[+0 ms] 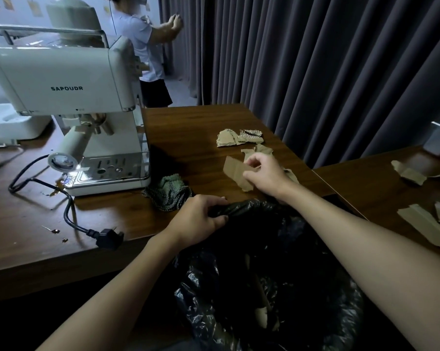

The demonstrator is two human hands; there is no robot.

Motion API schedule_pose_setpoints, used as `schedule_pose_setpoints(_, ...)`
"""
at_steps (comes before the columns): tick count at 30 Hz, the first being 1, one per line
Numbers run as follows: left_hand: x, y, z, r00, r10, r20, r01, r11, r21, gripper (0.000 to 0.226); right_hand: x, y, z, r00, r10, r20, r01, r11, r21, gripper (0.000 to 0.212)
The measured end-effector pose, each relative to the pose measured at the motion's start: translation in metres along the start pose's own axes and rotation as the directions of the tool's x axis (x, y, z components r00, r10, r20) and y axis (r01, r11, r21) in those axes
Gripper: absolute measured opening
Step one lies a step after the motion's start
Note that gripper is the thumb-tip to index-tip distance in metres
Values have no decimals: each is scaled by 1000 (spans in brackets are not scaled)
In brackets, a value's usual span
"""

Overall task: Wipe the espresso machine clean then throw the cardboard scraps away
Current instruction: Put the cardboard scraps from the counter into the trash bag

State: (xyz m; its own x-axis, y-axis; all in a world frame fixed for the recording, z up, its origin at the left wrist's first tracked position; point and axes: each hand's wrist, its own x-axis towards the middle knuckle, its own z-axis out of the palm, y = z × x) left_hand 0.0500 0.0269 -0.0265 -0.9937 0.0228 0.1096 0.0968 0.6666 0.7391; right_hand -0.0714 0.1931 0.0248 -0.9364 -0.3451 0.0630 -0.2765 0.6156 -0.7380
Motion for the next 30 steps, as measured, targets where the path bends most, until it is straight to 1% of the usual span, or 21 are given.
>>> schedule_pose_setpoints(2,1,0,-1,1000,-4,11,4,1000,-5,41,-12,-1,-18,1000,29,-5,-28,985,171,20)
schedule_pose_setpoints(4,2,0,-2,1000,-17,22,17,1000,-11,41,-26,0,-38,995,40,88,-68,936,346,21)
schedule_pose_setpoints(5,3,1,-2,999,-17,29,17,1000,-8,41,-34,3,-47,986,29,165,-91,917,387,22)
schedule_pose_setpoints(6,5,4,0,999,-7,34,7,1000,2,39,-41,8,-55,972,12,235,-100,925,366,23)
schedule_pose_setpoints(7,8,6,1,999,8,35,-8,1000,22,38,-46,13,-61,959,-5,283,-82,952,295,21)
schedule_pose_setpoints(8,10,9,3,999,21,34,-23,999,47,38,-50,20,-65,956,-16,292,-47,977,208,17)
schedule_pose_setpoints(9,14,13,6,999,26,34,-28,997,67,40,-51,27,-68,969,-18,248,-15,991,132,12)
schedule_pose_setpoints(10,16,16,9,999,24,37,-27,997,79,42,-50,34,-70,986,-10,166,-3,997,78,9)
schedule_pose_setpoints(12,21,21,13,999,19,46,-23,996,81,42,-47,48,-73,1000,15,25,-16,999,34,6)
schedule_pose_setpoints(13,22,22,15,999,17,50,-21,997,71,40,-46,53,-74,1000,15,-2,-15,1000,10,8)
schedule_pose_setpoints(15,23,23,17,999,19,48,-21,999,40,38,-43,61,-71,999,15,31,-13,997,-77,14)
schedule_pose_setpoints(17,23,22,17,999,27,37,-28,999,27,37,-38,65,-65,993,29,118,-8,985,-170,28)
schedule_pose_setpoints(19,23,22,16,999,23,38,-24,1000,19,38,-35,66,-58,983,35,180,7,973,-229,34)
schedule_pose_setpoints(22,24,20,16,999,-1,44,1,1000,-1,42,-30,65,-51,980,28,199,28,961,-276,31)
schedule_pose_setpoints(25,24,20,15,998,-2,65,3,1000,-13,42,-24,61,-49,995,-22,100,50,957,-286,25)
schedule_pose_setpoints(27,24,20,15,997,0,71,1,1000,-8,42,-19,58,-48,999,12,33,-4,971,-239,25)
schedule_pose_setpoints(30,25,19,15,998,-10,65,9,1000,9,43,-14,50,-41,998,68,11,-64,974,-216,27)
